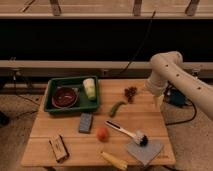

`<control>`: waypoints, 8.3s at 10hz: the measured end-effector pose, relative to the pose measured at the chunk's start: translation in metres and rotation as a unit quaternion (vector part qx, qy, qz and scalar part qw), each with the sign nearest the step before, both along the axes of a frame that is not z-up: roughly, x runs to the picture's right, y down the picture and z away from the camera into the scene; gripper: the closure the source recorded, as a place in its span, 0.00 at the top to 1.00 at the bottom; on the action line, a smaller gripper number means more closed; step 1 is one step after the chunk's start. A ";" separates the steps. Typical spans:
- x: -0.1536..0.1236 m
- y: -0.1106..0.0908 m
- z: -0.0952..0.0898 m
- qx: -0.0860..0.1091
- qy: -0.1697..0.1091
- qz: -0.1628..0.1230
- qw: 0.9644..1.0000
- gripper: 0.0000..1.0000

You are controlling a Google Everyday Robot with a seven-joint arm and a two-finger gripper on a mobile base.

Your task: Place brush in tray

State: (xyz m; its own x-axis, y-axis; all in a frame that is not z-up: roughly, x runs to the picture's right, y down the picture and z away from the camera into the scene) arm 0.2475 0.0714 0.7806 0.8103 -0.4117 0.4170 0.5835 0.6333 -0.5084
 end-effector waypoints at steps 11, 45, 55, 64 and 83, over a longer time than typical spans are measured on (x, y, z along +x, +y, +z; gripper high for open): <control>0.000 0.000 0.000 0.000 0.000 0.000 1.000 0.72; -0.133 0.197 -0.013 -0.024 -0.325 -0.347 0.879 0.72; -0.106 0.105 0.001 0.012 -0.284 -0.401 0.871 0.72; -0.090 0.121 0.031 -0.005 -0.270 -0.405 0.874 0.72; -0.087 0.116 0.032 -0.002 -0.286 -0.426 0.859 0.02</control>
State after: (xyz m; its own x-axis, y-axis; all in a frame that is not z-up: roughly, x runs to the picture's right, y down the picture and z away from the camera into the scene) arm 0.1610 0.1870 0.8126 -0.1209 -0.7508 0.6493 0.9890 -0.1475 0.0136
